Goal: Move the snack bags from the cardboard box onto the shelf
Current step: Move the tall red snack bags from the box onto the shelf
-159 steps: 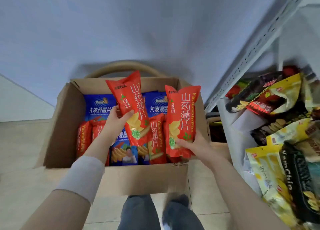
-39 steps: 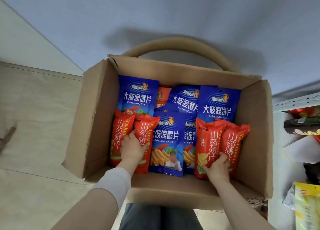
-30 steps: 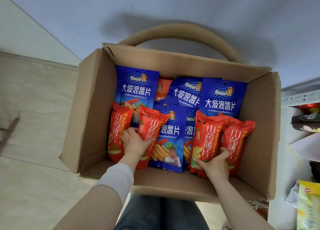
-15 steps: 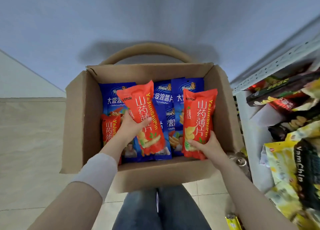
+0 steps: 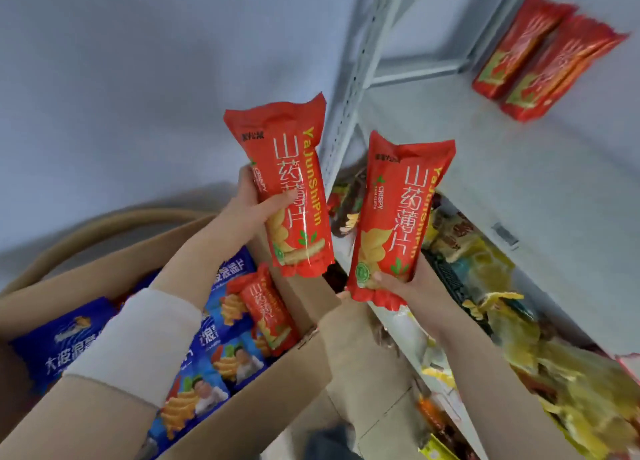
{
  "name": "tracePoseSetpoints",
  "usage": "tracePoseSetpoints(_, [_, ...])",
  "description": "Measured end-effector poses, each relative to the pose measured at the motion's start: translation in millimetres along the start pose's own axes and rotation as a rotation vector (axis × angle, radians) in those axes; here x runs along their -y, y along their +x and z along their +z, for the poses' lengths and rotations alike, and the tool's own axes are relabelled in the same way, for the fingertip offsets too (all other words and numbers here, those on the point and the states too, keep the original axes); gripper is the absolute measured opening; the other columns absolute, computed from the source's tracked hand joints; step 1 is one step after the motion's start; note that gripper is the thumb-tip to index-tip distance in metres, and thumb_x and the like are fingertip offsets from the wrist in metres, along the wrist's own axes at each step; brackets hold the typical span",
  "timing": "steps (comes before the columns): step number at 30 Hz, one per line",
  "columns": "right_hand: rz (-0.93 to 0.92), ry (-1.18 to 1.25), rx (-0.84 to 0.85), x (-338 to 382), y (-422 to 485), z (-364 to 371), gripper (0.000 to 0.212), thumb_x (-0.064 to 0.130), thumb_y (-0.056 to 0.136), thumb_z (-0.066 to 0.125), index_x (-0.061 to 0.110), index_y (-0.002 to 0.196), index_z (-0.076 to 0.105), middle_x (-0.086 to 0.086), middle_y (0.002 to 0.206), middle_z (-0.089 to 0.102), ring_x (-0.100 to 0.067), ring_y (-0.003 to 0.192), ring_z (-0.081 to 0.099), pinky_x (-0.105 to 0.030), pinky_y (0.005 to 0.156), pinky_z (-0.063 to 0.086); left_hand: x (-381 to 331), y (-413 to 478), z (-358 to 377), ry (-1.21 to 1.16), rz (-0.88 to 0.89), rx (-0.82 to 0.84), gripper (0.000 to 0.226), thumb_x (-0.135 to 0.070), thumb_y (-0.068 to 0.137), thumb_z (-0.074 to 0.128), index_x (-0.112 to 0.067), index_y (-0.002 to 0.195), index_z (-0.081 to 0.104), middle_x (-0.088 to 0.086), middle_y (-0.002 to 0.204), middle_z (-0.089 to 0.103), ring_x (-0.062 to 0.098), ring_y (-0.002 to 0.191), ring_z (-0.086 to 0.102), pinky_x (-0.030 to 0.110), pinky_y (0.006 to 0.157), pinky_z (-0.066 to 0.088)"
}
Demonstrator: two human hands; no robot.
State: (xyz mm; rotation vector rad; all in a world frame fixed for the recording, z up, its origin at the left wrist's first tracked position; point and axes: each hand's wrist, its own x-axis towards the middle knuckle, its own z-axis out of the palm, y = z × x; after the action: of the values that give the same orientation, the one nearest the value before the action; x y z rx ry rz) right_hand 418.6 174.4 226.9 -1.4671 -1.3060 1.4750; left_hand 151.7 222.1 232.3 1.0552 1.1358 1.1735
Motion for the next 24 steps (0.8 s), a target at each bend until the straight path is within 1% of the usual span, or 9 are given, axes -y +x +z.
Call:
tracePoseSetpoints(2, [-0.057,0.016,-0.066,15,1,-38,0.073,0.034,0.059,0.079,0.028,0.124,0.046,0.013,0.099,0.071,-0.002,0.088,0.068,-0.014,0.063,0.052,-25,29,42,0.074,0.094,0.063,0.079,-0.045,0.063,0.073,-0.027,0.126,0.031,-0.012,0.116,0.057,-0.001,0.096,0.064,0.021,0.077,0.052])
tracePoseSetpoints(5, [-0.148,0.023,-0.18,30,8,-93,0.071,0.039,0.058,0.081,0.037,0.12,0.045,0.014,0.107,0.068,-0.002,0.095,0.066,-0.016,0.068,0.054,-51,70,104,0.129,0.201,0.155,0.074,-0.044,0.063,0.072,-0.027,0.123,0.033,-0.014,0.113,0.059,-0.006,0.093,0.064,0.016,0.071,0.054])
tracePoseSetpoints(8, [-0.21,0.028,-0.274,38,22,-144,0.076,0.04,0.054,0.081,0.035,0.12,0.043,0.01,0.113,0.065,-0.005,0.098,0.066,-0.023,0.074,0.056,-68,114,163,0.14,0.262,0.198,0.073,-0.037,0.062,0.071,-0.024,0.123,0.031,-0.016,0.109,0.058,-0.01,0.09,0.064,0.011,0.069,0.053])
tracePoseSetpoints(10, [-0.238,0.047,-0.312,45,36,-172,0.074,0.034,0.056,0.08,0.031,0.12,0.041,0.004,0.114,0.064,-0.007,0.096,0.066,-0.024,0.071,0.056,-75,143,197,0.171,0.288,0.225,0.075,-0.039,0.062,0.071,-0.024,0.124,0.033,-0.015,0.113,0.058,-0.007,0.094,0.063,0.014,0.072,0.053])
tracePoseSetpoints(12, [-0.246,0.071,-0.334,50,51,-195,0.069,0.021,0.065,0.08,0.026,0.121,0.04,-0.002,0.111,0.064,-0.011,0.089,0.068,-0.021,0.06,0.054,-80,169,222,0.172,0.28,0.251,0.072,-0.037,0.062,0.071,-0.022,0.124,0.036,-0.011,0.115,0.058,-0.004,0.097,0.062,0.017,0.074,0.052])
tracePoseSetpoints(15, [-0.272,0.065,-0.388,56,81,-226,0.063,0.011,0.074,0.077,0.018,0.124,0.038,-0.017,0.102,0.066,-0.03,0.074,0.069,-0.027,0.052,0.048,-84,211,249,0.195,0.282,0.268,0.07,-0.037,0.06,0.073,-0.026,0.121,0.04,-0.012,0.113,0.06,-0.002,0.097,0.062,0.022,0.077,0.051])
tracePoseSetpoints(19, [-0.292,0.054,-0.462,72,131,-258,0.053,0.01,0.075,0.076,0.016,0.115,0.042,-0.013,0.088,0.068,-0.018,0.054,0.066,-0.025,0.048,0.049,-90,275,274,0.229,0.288,0.268,0.077,-0.045,0.054,0.076,-0.026,0.122,0.044,-0.006,0.119,0.06,0.011,0.106,0.061,0.033,0.086,0.051])
tracePoseSetpoints(21, [-0.302,0.064,-0.484,81,163,-273,0.047,0.009,0.074,0.076,0.02,0.107,0.044,-0.013,0.086,0.07,-0.017,0.053,0.067,-0.021,0.045,0.048,-90,311,284,0.211,0.29,0.264,0.074,-0.044,0.054,0.077,-0.026,0.119,0.046,-0.003,0.12,0.06,0.015,0.109,0.06,0.036,0.089,0.05])
tracePoseSetpoints(24, [-0.303,0.091,-0.554,91,219,-294,0.05,0.009,0.073,0.077,0.024,0.106,0.043,-0.016,0.096,0.068,-0.025,0.063,0.07,-0.02,0.047,0.048,-88,372,302,0.219,0.28,0.314,0.069,-0.043,0.053,0.077,-0.032,0.114,0.047,-0.011,0.115,0.061,0.008,0.107,0.059,0.029,0.087,0.05])
